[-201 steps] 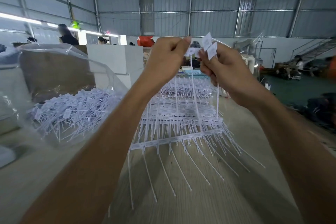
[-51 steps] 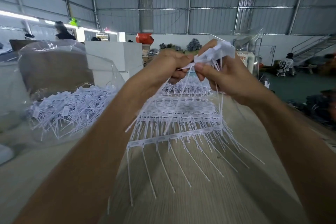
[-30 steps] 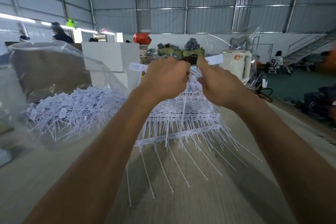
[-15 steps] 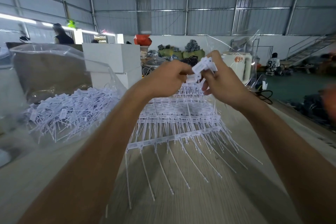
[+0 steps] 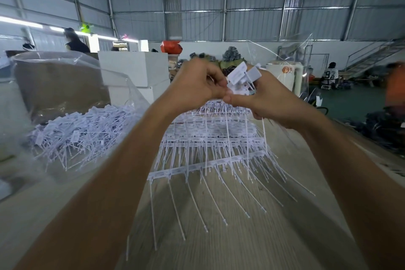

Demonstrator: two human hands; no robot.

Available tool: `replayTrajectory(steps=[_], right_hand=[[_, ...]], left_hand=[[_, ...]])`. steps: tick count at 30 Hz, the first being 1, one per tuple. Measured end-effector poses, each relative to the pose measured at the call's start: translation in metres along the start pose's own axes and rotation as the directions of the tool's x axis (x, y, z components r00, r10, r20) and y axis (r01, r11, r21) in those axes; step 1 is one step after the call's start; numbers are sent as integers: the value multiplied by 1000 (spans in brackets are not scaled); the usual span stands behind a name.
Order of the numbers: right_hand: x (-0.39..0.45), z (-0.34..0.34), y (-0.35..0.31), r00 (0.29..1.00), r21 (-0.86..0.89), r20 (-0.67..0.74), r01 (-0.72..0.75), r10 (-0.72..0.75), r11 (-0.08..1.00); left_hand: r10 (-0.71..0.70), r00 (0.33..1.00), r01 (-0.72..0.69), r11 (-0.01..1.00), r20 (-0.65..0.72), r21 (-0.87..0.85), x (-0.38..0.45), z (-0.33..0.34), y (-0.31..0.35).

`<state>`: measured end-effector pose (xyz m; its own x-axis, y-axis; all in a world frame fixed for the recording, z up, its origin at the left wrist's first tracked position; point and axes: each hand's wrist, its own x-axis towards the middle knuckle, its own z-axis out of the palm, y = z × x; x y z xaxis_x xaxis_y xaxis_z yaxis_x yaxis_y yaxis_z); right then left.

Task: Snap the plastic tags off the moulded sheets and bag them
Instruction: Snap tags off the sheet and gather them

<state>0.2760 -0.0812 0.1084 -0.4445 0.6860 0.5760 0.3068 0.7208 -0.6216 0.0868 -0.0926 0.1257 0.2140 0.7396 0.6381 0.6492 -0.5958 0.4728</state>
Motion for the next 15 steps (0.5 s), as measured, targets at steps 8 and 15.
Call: replayTrajectory(steps=[8,15], right_hand=[[3,-11,-2,1000,287,-18,-5,11,958],[5,-1,1,995,387,-95,46,-10,921]], left_hand=[[130,985,-108,977,-112,185,1,-1,14],[27,992,-6,985,-122,171,2,-2,21]])
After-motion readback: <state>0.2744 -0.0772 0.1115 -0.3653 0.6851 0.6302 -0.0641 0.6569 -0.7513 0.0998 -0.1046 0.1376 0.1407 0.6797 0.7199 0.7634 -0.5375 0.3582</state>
